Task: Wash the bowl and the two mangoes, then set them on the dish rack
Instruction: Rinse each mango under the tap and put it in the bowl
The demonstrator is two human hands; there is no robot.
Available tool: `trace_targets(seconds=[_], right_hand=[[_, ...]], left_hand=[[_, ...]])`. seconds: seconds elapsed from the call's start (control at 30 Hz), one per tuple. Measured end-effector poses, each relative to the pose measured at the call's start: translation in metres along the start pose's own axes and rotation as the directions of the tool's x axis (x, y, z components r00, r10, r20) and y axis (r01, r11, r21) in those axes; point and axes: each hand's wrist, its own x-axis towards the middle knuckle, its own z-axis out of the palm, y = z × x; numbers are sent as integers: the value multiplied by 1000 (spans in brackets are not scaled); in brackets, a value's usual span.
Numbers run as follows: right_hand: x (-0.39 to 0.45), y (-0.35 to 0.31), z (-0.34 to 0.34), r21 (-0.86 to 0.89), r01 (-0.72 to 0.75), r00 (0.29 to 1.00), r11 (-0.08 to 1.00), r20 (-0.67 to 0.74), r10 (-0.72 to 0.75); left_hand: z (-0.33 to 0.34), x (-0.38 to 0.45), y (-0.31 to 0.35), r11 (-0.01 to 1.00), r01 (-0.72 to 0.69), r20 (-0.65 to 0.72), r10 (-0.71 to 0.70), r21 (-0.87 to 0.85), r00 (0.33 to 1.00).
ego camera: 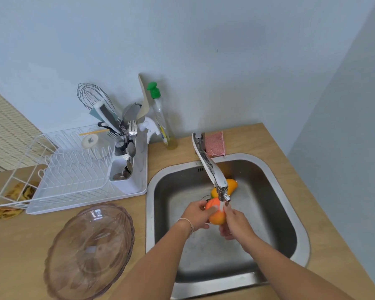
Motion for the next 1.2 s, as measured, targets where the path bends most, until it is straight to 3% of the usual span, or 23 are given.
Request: trace_targets(seconds=[0.07, 0.1, 0.17, 0.2, 0.23, 0.3, 0.43, 0.6, 0.67, 0.73, 0.77, 0.8, 0.9, 0.97, 1.1, 1.2], right_hand=[[0, -1, -2, -55, -12, 1000, 998, 9, 13], [1, -1, -3, -78, -16, 1000, 997, 21, 18], [2, 1, -3, -71, -30, 998, 997, 52, 34], [2, 3, -3, -39, -38, 997, 999, 68, 41], [3, 5, -2, 1, -45, 996, 999, 76, 45], [2, 9, -1, 53, -56, 995, 997, 82, 52], [1, 14, 6, 9, -22, 996, 1000, 86, 22], [2, 27, 3, -65, -14, 998, 998, 58, 17], [4, 34, 0, -87, -2, 999, 996, 47, 6], [5, 39, -2, -106, 8, 999, 994, 42, -4], [5, 40, -2, -113, 16, 999, 994, 40, -11], [5, 41, -2, -125, 31, 999, 992, 32, -27], [4, 37, -3, -163, 75, 997, 984, 5, -75], [5, 33, -4, -168, 98, 995, 981, 2, -99], [7, 27, -2, -190, 168, 985, 967, 66, -158], [8, 24, 1, -175, 194, 981, 965, 58, -187]], left_hand=[[0, -3, 1, 994, 17, -50, -12, 104, 999], [0, -5, 1, 964, -10, -67, 29, 266, 997], [-1, -7, -2, 734, -130, 8, 167, 666, 986], [-2, -9, -3, 605, -214, 87, 233, 767, 969], [-5, -10, -4, 521, -286, 163, 269, 805, 949], [-13, -9, -5, 442, -357, 256, 273, 823, 927], [-21, -4, -5, 287, -354, 297, 225, 890, 928], [-11, -3, 4, -193, -421, 455, 190, 886, 870], [-8, -4, 7, -256, -439, 482, 137, 861, 866], [-7, -5, 9, -185, -450, 474, 115, 874, 873], [-6, -6, 9, -91, -444, 453, 122, 891, 883], [-4, -6, 8, 30, -429, 421, 140, 903, 896], [2, 2, -8, 565, -299, 252, 161, 769, 954], [4, 5, -21, 779, -214, 143, 160, 589, 977], [1, 3, -33, 950, -130, 13, 132, 285, 991], [-6, 3, -32, 991, -106, -83, 113, 87, 990]])
